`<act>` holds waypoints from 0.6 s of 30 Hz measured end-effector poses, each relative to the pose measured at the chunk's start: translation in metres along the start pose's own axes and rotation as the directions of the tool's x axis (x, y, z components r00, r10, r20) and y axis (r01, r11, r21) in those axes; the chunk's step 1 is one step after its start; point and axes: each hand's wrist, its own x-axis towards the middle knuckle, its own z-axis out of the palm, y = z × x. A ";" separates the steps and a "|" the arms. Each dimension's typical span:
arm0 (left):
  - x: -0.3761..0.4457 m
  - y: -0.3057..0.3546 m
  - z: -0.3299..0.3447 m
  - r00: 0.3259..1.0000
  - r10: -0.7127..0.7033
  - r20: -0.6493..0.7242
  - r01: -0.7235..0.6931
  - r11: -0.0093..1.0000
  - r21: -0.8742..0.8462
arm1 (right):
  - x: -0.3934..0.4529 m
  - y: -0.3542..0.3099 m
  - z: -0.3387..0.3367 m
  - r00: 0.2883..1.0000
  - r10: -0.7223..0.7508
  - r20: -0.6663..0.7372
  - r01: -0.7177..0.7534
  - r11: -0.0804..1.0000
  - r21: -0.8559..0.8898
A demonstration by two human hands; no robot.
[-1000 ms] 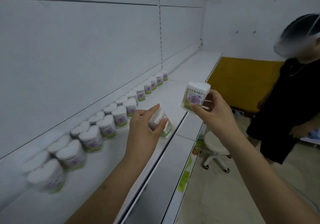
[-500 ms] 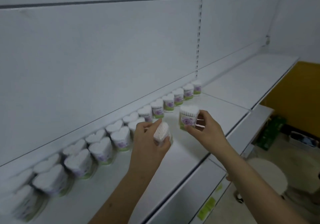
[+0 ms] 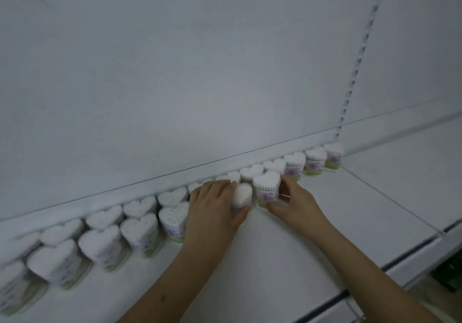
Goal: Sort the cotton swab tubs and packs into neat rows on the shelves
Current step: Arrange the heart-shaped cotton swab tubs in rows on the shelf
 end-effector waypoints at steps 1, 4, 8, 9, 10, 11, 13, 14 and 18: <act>-0.001 -0.002 0.004 1.000 0.002 0.027 -0.003 0.998 0.070 | 0.006 0.005 0.003 0.999 -0.025 0.034 0.026 0.999 -0.020; -0.003 -0.001 0.009 0.998 -0.027 0.065 0.015 0.984 0.176 | 0.018 0.020 0.011 0.993 -0.062 0.102 0.063 0.998 -0.008; -0.005 0.011 0.012 0.996 -0.073 0.045 0.063 0.977 0.202 | 0.026 0.030 0.014 0.986 -0.080 0.147 0.079 0.997 0.011; -0.005 0.014 0.013 0.995 -0.089 0.038 0.078 0.973 0.215 | 0.029 0.031 0.013 0.983 -0.087 0.161 0.087 0.996 0.005; -0.005 0.017 0.013 0.994 -0.109 0.029 0.099 0.969 0.228 | 0.030 0.032 0.012 0.980 -0.092 0.178 0.094 0.996 -0.002; -0.006 0.019 0.012 0.991 -0.130 0.021 0.121 0.963 0.240 | 0.031 0.032 0.011 0.976 -0.096 0.193 0.098 0.995 -0.001; -0.006 0.025 0.010 0.986 -0.165 0.011 0.157 0.953 0.261 | 0.031 0.031 0.007 0.967 -0.091 0.237 0.089 0.996 0.019; -0.006 0.027 0.008 0.984 -0.177 0.022 0.165 0.949 0.267 | 0.029 0.029 0.004 0.962 -0.095 0.257 0.089 0.995 0.032; -0.010 0.036 -0.001 0.981 -0.185 0.065 0.162 0.950 0.265 | 0.013 0.019 -0.023 0.945 -0.211 0.249 0.221 0.975 -0.013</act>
